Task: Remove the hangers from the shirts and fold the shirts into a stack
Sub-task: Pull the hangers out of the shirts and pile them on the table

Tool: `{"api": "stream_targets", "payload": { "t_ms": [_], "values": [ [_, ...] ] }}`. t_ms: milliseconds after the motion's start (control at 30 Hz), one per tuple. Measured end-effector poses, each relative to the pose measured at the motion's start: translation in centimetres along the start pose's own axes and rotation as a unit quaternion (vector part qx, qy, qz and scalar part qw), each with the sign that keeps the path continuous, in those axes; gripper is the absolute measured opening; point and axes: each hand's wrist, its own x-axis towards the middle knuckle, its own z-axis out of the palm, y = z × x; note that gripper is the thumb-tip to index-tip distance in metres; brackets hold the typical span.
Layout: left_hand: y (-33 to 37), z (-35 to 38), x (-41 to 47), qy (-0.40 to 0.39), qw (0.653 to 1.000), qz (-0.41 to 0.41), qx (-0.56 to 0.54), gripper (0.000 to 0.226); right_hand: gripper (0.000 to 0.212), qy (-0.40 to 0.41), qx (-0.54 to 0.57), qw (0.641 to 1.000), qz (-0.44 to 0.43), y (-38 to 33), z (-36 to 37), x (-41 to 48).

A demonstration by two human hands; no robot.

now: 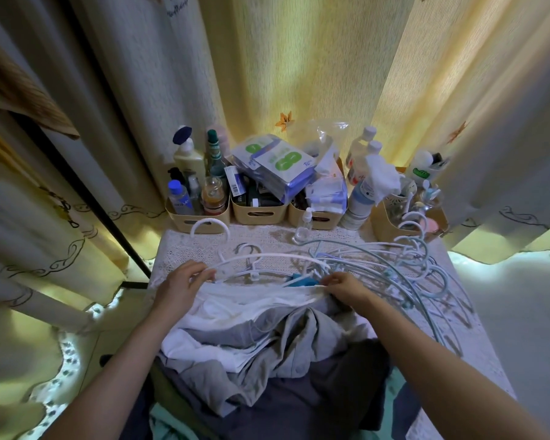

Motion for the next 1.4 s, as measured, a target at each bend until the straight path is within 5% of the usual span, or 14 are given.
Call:
{"api": "stream_targets", "payload": {
  "t_ms": [133,267,367,533,700,833,967,1033,1100,1267,1333,1400],
  "values": [
    [0.9,0.4,-0.3,-0.05,0.999,0.007,-0.001,0.024,0.021,0.189,-0.003,0.965,-0.181,-3.8,-0.4,-1.5],
    [2.6,1.7,-0.6,-0.037,0.996,0.04,0.066,0.021,0.027,-0.032,-0.198,0.908,-0.368,-7.6,4.3,-4.6],
    [3.1,2.4,-0.8,-0.046,0.995,0.037,0.086,0.015,0.025,-0.025,-0.218,0.887,-0.407,-8.6,6.4,-5.2],
    [0.6,1.2,-0.9,-0.067,0.992,-0.102,0.041,0.032,0.018,0.002,-0.1,0.952,-0.289,-6.6,-0.1,-4.0],
    [-0.3,1.8,-2.7,-0.103,0.985,-0.114,0.073,0.033,0.028,0.174,-0.004,0.972,-0.159,-1.6,-10.4,-2.8],
    [0.0,3.0,-3.2,-0.175,0.97,-0.109,0.133,0.032,0.037,0.193,-0.035,0.98,-0.017,2.9,-12.9,-2.2],
    [-0.5,4.1,-3.0,-0.145,0.976,-0.05,0.157,0.018,0.042,0.224,-0.107,0.967,0.054,5.6,-12.0,-2.0],
    [-1.2,4.7,-2.5,-0.063,0.976,-0.021,0.207,0.033,0.038,0.265,-0.09,0.958,0.063,5.8,-11.3,-2.0],
    [-1.6,4.8,-1.7,0.0,0.97,-0.077,0.229,0.046,0.036,0.3,-0.067,0.948,0.081,5.6,-10.8,-1.9],
    [-1.5,5.2,0.1,-0.066,0.957,-0.191,0.206,0.043,0.052,0.412,-0.048,0.888,0.2,3.2,-8.7,-2.0],
    [-1.6,5.3,0.6,-0.062,0.957,-0.198,0.205,0.042,0.05,0.465,-0.043,0.875,0.125,1.4,-6.8,-2.3],
    [-1.7,5.1,1.1,-0.067,0.954,-0.206,0.208,0.046,0.029,0.424,-0.023,0.905,-0.031,-0.6,-4.1,-2.7]
  ]
}}
